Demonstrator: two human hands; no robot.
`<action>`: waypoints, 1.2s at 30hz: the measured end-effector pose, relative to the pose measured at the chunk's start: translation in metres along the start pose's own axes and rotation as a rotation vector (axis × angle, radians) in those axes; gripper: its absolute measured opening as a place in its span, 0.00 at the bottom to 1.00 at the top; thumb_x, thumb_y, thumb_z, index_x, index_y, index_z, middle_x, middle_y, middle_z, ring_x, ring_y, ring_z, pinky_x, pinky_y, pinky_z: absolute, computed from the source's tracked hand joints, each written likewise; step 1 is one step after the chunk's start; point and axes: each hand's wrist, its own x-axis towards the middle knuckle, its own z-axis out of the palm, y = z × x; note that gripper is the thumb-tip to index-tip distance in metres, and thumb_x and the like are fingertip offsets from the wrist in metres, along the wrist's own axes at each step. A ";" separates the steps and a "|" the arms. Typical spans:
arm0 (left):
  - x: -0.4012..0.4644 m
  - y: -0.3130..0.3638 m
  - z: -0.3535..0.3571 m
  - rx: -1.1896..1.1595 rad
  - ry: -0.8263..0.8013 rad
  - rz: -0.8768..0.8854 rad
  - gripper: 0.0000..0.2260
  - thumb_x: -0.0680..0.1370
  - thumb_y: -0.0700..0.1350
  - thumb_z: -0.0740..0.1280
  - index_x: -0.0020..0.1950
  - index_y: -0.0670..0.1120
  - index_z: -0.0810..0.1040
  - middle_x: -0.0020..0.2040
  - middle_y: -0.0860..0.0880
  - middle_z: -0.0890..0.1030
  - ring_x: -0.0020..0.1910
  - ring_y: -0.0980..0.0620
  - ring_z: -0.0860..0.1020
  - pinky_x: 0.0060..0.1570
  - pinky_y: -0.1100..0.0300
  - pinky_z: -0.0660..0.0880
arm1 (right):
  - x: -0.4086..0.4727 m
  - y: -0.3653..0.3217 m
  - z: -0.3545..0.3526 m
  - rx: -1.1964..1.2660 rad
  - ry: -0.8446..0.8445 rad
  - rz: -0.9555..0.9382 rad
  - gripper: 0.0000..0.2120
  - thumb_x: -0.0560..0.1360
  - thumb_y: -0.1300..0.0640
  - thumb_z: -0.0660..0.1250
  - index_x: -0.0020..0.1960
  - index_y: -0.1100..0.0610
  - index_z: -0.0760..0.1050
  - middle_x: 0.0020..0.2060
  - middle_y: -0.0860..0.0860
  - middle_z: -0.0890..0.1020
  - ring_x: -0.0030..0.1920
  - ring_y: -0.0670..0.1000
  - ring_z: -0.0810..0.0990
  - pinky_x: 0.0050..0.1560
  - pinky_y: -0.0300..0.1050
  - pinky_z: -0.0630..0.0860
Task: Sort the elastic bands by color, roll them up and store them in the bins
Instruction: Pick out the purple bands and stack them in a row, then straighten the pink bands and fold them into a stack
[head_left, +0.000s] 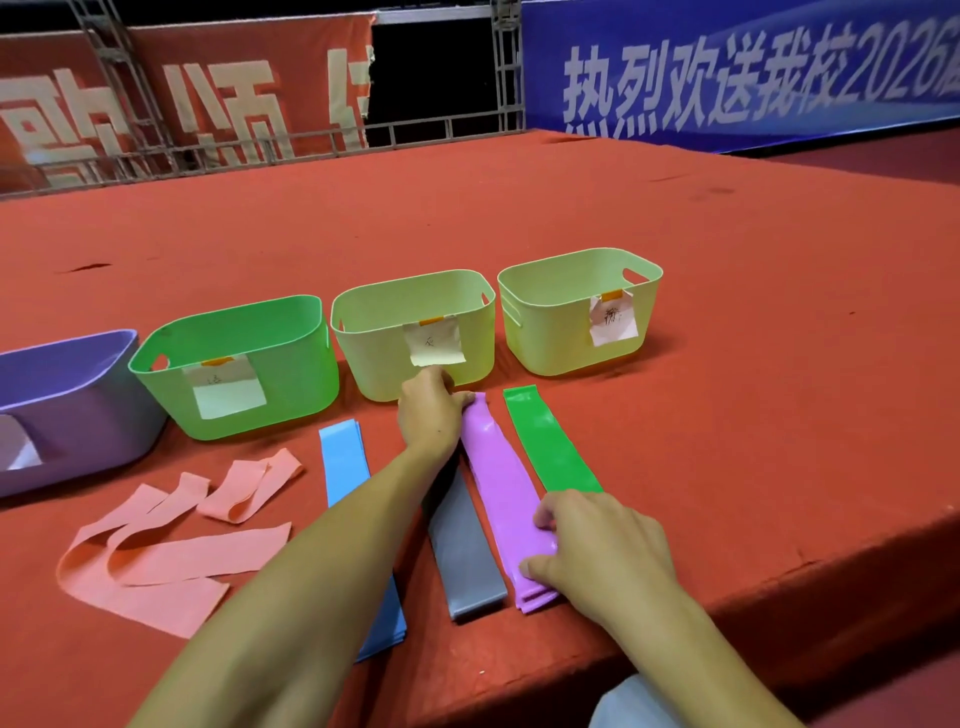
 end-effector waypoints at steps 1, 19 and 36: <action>-0.002 0.001 0.000 0.005 0.002 0.010 0.15 0.75 0.51 0.80 0.51 0.41 0.84 0.47 0.44 0.85 0.46 0.41 0.81 0.45 0.52 0.78 | 0.000 -0.001 -0.001 -0.030 0.004 0.003 0.24 0.73 0.36 0.73 0.65 0.45 0.76 0.62 0.44 0.82 0.65 0.53 0.80 0.58 0.48 0.75; -0.036 0.002 -0.040 -0.146 -0.149 0.211 0.10 0.76 0.39 0.73 0.56 0.44 0.88 0.50 0.48 0.88 0.46 0.51 0.84 0.42 0.67 0.76 | 0.007 0.015 0.000 0.240 0.007 -0.004 0.20 0.69 0.34 0.75 0.56 0.41 0.78 0.53 0.40 0.78 0.56 0.44 0.80 0.56 0.47 0.75; -0.101 -0.068 -0.229 -0.472 0.007 0.311 0.07 0.81 0.37 0.73 0.53 0.47 0.88 0.50 0.54 0.89 0.52 0.53 0.87 0.51 0.57 0.82 | 0.018 -0.146 0.017 0.558 0.243 -0.551 0.06 0.78 0.48 0.73 0.54 0.46 0.80 0.50 0.40 0.83 0.40 0.45 0.81 0.48 0.42 0.78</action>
